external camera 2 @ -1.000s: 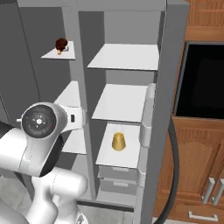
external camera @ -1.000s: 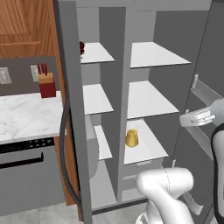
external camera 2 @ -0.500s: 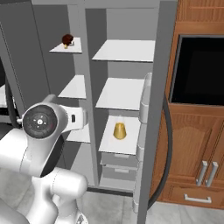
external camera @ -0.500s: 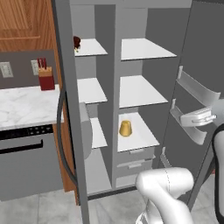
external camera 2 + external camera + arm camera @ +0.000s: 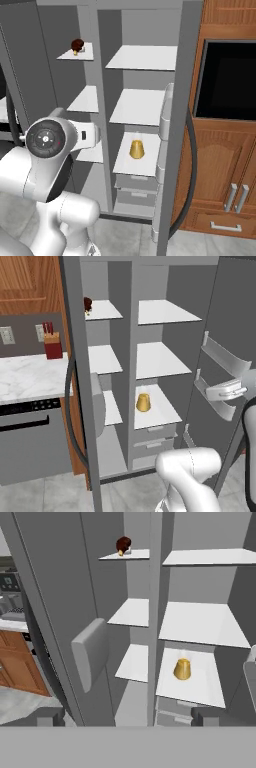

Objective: There's a steak in the fridge that needs to be moved to the freezer for freezing. Pick up the steak from the fridge, place it on any shelf in the freezer, and close the fridge and freezer doors when done.

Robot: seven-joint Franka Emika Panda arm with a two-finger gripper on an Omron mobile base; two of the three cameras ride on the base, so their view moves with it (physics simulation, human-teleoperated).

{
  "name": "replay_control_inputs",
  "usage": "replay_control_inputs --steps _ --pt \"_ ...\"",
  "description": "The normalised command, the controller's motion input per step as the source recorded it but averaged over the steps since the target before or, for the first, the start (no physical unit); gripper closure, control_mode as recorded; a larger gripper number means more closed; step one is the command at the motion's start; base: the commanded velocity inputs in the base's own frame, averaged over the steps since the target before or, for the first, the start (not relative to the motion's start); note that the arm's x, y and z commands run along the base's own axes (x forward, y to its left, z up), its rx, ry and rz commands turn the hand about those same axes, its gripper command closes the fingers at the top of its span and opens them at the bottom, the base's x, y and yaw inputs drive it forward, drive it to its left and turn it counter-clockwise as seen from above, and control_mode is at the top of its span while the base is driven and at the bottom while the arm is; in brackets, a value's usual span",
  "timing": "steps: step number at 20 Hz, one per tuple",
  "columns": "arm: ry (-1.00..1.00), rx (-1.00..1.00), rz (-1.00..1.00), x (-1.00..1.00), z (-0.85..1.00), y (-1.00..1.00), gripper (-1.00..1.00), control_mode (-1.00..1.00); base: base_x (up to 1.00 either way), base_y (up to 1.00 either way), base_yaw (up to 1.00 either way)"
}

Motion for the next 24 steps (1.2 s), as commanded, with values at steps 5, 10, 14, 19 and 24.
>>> replay_control_inputs --steps 5,10,14,19,24 --pt "0.00 0.00 0.00 0.00 0.00 0.00 -1.00 1.00 -0.59 -0.03 0.00" --pt "0.00 0.00 0.00 0.00 0.00 0.00 -1.00 1.00 -0.21 0.00 0.00" --pt "0.00 0.00 0.00 0.00 0.00 0.00 -1.00 1.00 0.00 0.00 0.00" --pt "0.00 0.00 0.00 0.00 0.00 0.00 -1.00 1.00 -0.33 0.00 0.00" --pt "0.00 0.00 0.00 0.00 0.00 0.00 -1.00 1.00 -0.43 0.00 0.00"
